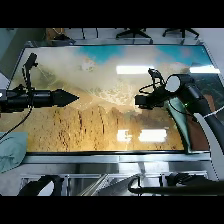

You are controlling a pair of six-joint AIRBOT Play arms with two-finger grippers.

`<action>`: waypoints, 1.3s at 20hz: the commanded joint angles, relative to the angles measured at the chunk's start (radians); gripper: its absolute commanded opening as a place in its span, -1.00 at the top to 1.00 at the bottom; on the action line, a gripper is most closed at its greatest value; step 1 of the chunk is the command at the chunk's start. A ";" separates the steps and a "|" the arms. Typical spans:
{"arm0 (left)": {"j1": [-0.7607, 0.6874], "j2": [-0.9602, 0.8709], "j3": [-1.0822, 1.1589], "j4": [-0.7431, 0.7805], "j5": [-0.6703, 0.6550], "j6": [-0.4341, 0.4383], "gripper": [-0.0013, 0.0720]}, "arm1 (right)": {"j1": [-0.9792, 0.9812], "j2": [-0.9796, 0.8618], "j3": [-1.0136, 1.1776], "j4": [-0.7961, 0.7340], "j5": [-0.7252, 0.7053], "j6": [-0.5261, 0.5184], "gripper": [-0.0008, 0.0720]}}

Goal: Fold the shirts.

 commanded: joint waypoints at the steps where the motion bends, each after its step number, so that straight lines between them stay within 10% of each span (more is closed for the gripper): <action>1: -0.001 0.000 -0.001 0.000 0.000 0.000 0.93 | 0.001 -0.001 0.000 0.000 0.000 0.000 0.94; 8: 0.027 0.001 0.002 0.029 -0.008 -0.045 0.93 | 0.001 -0.001 0.000 0.000 0.000 0.000 0.93; 13: 0.155 0.001 0.090 0.659 -0.073 -0.365 0.89 | 0.001 -0.002 0.000 0.000 0.000 0.000 0.94; 15: 0.202 0.000 0.083 0.928 -0.114 -0.465 -0.95 | 0.001 -0.003 0.000 0.000 0.000 0.000 0.94; 19: 0.330 -0.001 -0.039 1.256 -0.122 -0.513 -0.96 | 0.001 -0.005 0.000 0.000 0.000 0.000 0.94; 26: 0.646 -0.147 -0.251 1.277 0.059 -0.518 -0.96 | 0.001 -0.009 0.000 0.000 0.000 0.000 0.94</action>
